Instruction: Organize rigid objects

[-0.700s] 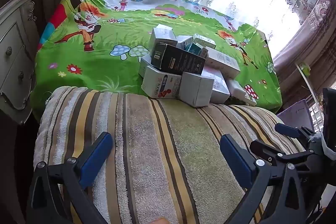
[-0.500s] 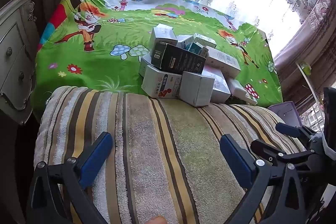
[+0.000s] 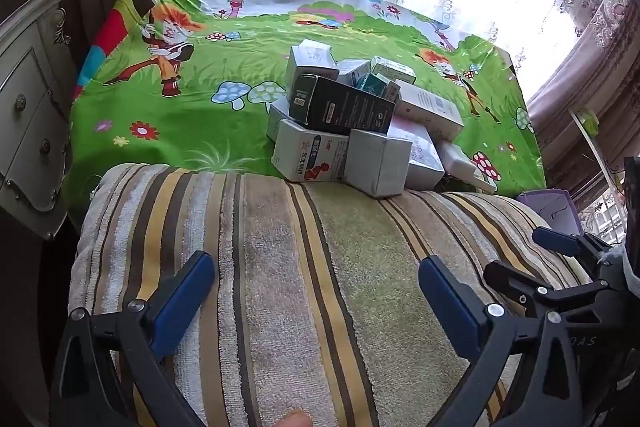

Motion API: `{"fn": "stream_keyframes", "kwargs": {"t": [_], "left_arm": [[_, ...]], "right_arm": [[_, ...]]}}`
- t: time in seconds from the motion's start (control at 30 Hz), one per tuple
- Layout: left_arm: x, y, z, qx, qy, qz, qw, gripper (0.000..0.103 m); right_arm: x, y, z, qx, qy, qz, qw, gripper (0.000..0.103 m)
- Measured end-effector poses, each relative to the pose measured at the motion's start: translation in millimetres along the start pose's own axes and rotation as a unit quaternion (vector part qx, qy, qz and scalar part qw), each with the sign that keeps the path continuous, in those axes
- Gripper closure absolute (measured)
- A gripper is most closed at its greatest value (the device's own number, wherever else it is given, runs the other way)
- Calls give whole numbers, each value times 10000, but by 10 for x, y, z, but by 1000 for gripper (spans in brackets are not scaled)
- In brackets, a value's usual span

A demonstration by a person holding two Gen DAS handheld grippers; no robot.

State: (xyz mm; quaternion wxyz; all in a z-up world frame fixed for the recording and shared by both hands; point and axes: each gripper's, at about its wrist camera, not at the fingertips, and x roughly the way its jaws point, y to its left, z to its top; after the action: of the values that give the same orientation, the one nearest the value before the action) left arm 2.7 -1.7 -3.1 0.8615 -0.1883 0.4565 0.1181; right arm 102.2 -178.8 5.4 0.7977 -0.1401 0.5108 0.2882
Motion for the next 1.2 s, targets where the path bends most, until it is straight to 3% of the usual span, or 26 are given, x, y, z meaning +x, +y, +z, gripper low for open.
{"fn": "stream_keyframes", "kwargs": {"t": [1.2], "left_arm": [[10,-9,0,25,18,27,10000,0]], "right_arm": [[14,11,-12,25,-155,-28,9999,0]]}}
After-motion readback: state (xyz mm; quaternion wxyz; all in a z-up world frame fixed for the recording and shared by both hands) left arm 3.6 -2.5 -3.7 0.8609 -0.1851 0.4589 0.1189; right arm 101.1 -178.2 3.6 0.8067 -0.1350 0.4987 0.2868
